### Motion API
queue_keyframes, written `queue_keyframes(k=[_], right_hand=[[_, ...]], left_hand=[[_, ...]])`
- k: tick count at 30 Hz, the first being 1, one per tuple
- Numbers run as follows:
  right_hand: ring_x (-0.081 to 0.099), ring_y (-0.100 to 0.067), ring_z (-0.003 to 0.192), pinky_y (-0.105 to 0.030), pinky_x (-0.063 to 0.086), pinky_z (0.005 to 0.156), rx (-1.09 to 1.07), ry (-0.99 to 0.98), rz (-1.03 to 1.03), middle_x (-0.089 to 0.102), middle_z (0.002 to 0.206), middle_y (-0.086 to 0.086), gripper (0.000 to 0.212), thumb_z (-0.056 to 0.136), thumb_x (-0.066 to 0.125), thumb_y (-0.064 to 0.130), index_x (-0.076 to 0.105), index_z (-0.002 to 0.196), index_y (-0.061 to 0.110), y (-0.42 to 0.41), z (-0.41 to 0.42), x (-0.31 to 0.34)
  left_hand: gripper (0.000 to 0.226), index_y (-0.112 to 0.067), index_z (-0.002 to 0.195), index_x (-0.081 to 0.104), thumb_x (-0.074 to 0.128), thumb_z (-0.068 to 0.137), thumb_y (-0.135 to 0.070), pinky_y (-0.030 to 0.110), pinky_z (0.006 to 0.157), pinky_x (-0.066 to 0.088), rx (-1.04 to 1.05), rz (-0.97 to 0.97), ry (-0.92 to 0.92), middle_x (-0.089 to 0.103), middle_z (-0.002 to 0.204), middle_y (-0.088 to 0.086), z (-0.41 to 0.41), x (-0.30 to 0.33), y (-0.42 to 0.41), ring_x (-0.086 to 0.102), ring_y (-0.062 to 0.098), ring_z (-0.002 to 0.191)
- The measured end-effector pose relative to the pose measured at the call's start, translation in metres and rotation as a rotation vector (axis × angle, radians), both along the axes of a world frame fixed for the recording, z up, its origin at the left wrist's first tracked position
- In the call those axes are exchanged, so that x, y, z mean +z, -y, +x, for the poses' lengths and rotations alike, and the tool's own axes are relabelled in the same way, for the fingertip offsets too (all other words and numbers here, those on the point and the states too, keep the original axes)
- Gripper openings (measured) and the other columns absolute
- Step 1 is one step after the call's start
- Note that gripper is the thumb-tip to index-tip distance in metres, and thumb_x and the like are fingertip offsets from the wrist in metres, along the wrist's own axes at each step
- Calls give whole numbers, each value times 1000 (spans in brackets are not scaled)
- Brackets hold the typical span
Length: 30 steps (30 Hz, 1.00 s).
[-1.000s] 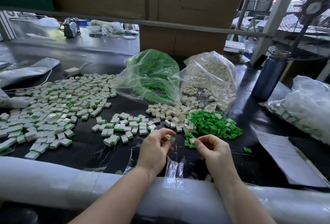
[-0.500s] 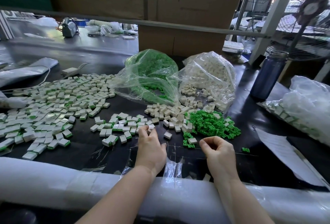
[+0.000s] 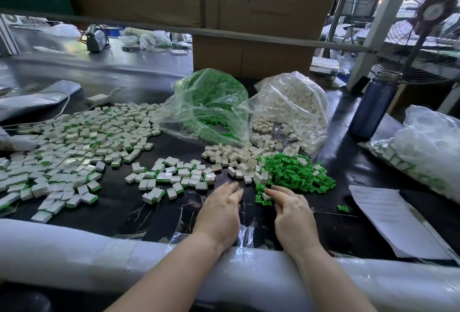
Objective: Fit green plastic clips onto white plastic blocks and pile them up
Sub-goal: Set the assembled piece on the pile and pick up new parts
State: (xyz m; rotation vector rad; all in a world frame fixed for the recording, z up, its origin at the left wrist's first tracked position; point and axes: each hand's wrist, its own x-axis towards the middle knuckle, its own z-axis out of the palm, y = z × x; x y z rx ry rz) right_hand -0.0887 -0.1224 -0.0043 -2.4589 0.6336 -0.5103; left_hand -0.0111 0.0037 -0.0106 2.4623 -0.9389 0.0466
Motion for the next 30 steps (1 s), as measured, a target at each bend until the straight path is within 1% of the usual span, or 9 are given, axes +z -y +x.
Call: queue_keyframes(k=[4,7,10,14,18,22,25,28,30], right_hand=[[42,-10,120,-29,33,102,-11,-45,-45,54,130,19,39,94,45,9,59,123,31,-1,1,1],[46,-12,113,-25,35,97,-22,11,-34,59,122,14,34,91,51,9,63,118,25,-1,0,1],[49,-14,107,-25,37,91,-18,38,-34,60,115,12,28,90,55,10,67,111,25,-3,-1,1],[47,-14,109,-29,38,92,-18,-50,-74,55,116,11,26,92,55,19,66,112,31,-3,-1,3],[47,-15,106,-31,39,89,-29,-48,-67,55,109,9,18,90,58,20,65,103,30,-5,-1,5],[50,-16,101,-30,40,84,-41,-16,-67,55,103,6,13,91,57,19,65,99,26,-4,-1,3],[53,-18,95,-29,41,76,-72,22,-35,59,101,3,15,93,52,17,65,99,22,-3,-1,3],[53,-18,94,-29,42,76,-74,31,-23,61,101,3,17,94,51,19,66,100,22,-4,-1,4],[54,-16,94,-27,41,76,-61,36,-25,59,101,6,16,93,54,21,68,100,25,-5,-2,5]], left_hand=[[39,-18,132,51,39,96,-8,17,106,23,-31,-92,29,41,142,-10,0,-1,-2,32,8,129],[30,-18,119,62,41,97,-13,14,95,30,-55,-138,47,52,127,-9,-1,1,-3,42,10,115],[28,-20,117,61,44,96,-13,14,90,33,-62,-172,48,56,117,-7,-3,3,-4,45,10,106],[31,-19,125,57,49,95,-16,18,95,37,-72,-168,21,53,116,-6,-4,4,-3,47,10,107],[23,-20,115,62,51,94,-19,17,93,38,-49,-181,11,51,111,-4,-3,3,-3,47,10,106],[18,-22,109,60,50,95,-21,16,88,35,-55,-172,15,56,107,-5,-4,2,-3,47,10,103],[18,-22,110,60,52,94,-21,17,88,39,-52,-230,-8,59,104,-6,-4,5,-4,50,8,98],[17,-22,107,61,56,92,-19,14,84,44,-54,-299,-54,61,98,-8,-6,8,-5,54,4,90],[17,-23,106,62,58,91,-18,17,84,47,-64,-333,-106,62,96,-8,-7,10,-6,57,5,89]])
